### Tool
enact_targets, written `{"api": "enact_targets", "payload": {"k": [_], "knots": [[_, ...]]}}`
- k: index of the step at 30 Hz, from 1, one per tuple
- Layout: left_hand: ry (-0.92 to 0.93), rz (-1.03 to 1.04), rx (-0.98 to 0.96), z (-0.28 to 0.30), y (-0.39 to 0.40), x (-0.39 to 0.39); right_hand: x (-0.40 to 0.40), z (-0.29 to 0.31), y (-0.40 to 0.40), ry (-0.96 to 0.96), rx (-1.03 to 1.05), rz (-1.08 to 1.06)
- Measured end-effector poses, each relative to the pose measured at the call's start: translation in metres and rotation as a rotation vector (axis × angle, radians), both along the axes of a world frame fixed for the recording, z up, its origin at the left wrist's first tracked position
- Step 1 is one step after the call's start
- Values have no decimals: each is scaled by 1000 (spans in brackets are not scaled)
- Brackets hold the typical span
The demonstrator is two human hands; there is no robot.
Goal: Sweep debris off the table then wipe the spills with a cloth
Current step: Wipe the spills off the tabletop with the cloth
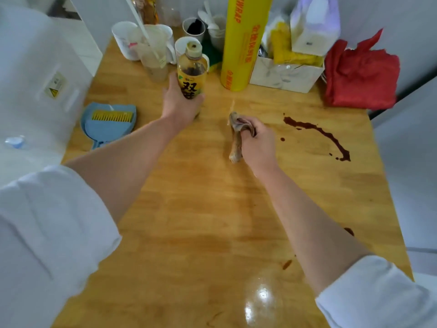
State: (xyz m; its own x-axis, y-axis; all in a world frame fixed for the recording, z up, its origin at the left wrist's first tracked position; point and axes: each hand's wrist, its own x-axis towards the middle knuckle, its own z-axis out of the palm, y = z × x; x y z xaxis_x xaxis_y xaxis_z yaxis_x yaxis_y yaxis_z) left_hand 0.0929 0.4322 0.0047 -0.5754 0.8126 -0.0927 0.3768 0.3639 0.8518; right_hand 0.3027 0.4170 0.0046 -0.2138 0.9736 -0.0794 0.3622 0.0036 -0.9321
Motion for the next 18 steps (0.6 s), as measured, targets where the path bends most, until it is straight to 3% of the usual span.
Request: {"api": "enact_targets", "payload": {"k": [11, 15, 18], "knots": [[22, 15, -1, -17, 76, -14, -49, -33, 88, 3, 40, 61], [42, 104, -83, -16, 52, 9, -32, -30, 78, 65, 9, 23], [135, -86, -250, -20, 8, 57, 5, -21, 49, 176, -53, -57]]}}
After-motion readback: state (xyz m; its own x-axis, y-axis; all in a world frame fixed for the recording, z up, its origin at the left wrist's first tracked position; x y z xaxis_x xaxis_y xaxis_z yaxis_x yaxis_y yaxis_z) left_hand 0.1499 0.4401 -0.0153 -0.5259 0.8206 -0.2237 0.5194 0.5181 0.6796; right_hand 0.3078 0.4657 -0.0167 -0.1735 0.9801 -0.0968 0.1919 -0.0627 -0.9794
